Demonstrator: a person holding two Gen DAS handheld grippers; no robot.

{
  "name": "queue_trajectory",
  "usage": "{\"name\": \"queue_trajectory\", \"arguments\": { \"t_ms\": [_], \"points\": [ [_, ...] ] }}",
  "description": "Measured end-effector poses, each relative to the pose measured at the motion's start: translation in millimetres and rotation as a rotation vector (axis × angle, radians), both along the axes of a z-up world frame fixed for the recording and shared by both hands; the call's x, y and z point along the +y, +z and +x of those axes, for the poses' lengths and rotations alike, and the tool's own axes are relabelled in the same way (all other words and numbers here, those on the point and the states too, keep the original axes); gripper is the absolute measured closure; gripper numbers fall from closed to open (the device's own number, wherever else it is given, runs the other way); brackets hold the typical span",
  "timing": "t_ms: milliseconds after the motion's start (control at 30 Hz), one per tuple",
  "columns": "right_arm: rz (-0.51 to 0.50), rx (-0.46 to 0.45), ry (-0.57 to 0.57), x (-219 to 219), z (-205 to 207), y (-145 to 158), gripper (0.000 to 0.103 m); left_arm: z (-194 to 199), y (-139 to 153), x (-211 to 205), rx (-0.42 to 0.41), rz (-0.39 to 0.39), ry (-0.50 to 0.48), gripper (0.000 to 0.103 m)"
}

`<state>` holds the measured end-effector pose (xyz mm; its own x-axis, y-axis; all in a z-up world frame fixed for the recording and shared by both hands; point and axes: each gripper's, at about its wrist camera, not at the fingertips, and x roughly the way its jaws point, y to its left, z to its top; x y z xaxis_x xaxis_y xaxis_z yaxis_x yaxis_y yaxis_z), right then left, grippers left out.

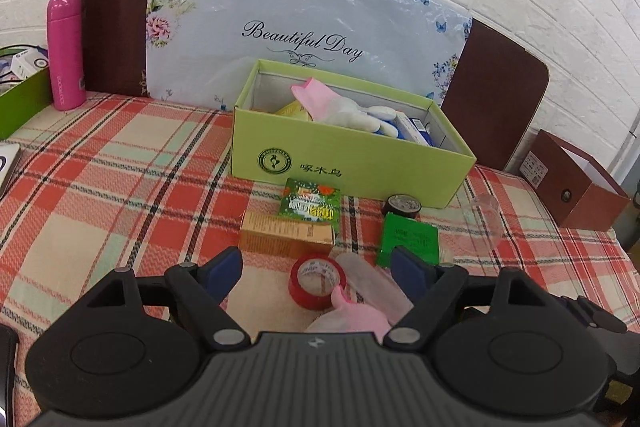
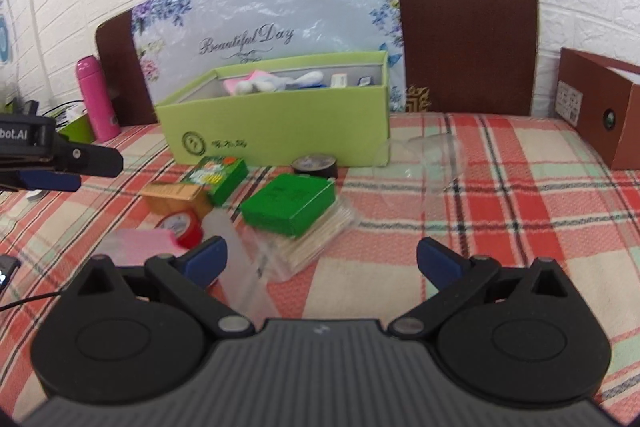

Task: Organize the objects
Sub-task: 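Withdraw both tools from the lime-green box toward the second glove and plastic tube, then grasp the white-and-pink glove with the left tool while the right tool grasps the clear tube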

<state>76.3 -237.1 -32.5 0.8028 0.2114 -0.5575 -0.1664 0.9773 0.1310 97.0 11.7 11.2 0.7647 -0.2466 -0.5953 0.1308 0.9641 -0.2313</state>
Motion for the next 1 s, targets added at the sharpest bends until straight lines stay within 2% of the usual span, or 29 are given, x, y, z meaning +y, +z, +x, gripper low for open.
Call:
{"name": "queue_trajectory", "arguments": {
  "t_ms": [100, 267, 433, 467, 500, 567, 667, 733, 833, 867, 933, 967, 1000],
  "points": [
    [0.013, 0.03, 0.033, 2.7, -4.0, -8.8, 0.0, -11.8, -8.0, 3.3, 0.013, -0.007, -0.062, 0.019],
    [-0.012, 0.067, 0.019, 4.0, -8.7, -22.0, 0.0, -28.3, -16.5, -9.4, 0.008, -0.005, -0.182, 0.019],
    [-0.056, 0.061, 0.027, 2.9, -14.8, -25.9, 0.0, -19.1, -34.2, -28.2, 0.033, 0.038, -0.209, 0.019],
    [-0.068, 0.053, 0.031, 2.3, -16.6, -25.8, 0.0, -17.3, -39.3, -29.0, 0.043, 0.044, -0.22, 0.023],
    [-0.079, 0.045, 0.036, 1.9, -17.9, -26.2, 0.0, -16.7, -43.7, -28.8, 0.047, 0.048, -0.226, 0.045],
    [-0.081, 0.024, 0.054, 0.9, -20.4, -27.2, 0.0, -14.7, -47.7, -22.8, 0.051, 0.059, -0.19, 0.066],
    [-0.04, 0.004, 0.088, 2.1, -18.3, -29.0, 0.0, -8.8, -48.3, 2.0, 0.084, -0.069, -0.142, 0.07],
    [-0.038, 0.003, 0.12, 8.7, -12.1, -30.7, 0.004, -9.6, -46.0, 7.3, 0.083, -0.073, -0.121, 0.07],
    [-0.069, 0.0, 0.171, 21.9, 0.6, -33.8, 0.015, -11.4, -44.1, 9.4, 0.08, -0.075, -0.119, 0.07],
    [-0.079, 0.005, 0.185, 26.0, 4.8, -35.0, 0.022, -11.5, -44.4, 9.5, 0.081, -0.077, -0.118, 0.07],
    [-0.096, 0.027, 0.207, 32.4, 12.2, -37.7, 0.04, -11.1, -45.3, 8.4, 0.083, -0.078, -0.12, 0.07],
    [-0.107, 0.025, 0.206, 33.7, 12.8, -38.0, 0.055, -11.1, -45.3, 7.7, 0.083, -0.078, -0.122, 0.07],
    [-0.119, 0.017, 0.2, 33.7, 11.6, -37.0, 0.064, -10.9, -44.8, 7.3, 0.085, -0.074, -0.123, 0.068]
  ]
}}
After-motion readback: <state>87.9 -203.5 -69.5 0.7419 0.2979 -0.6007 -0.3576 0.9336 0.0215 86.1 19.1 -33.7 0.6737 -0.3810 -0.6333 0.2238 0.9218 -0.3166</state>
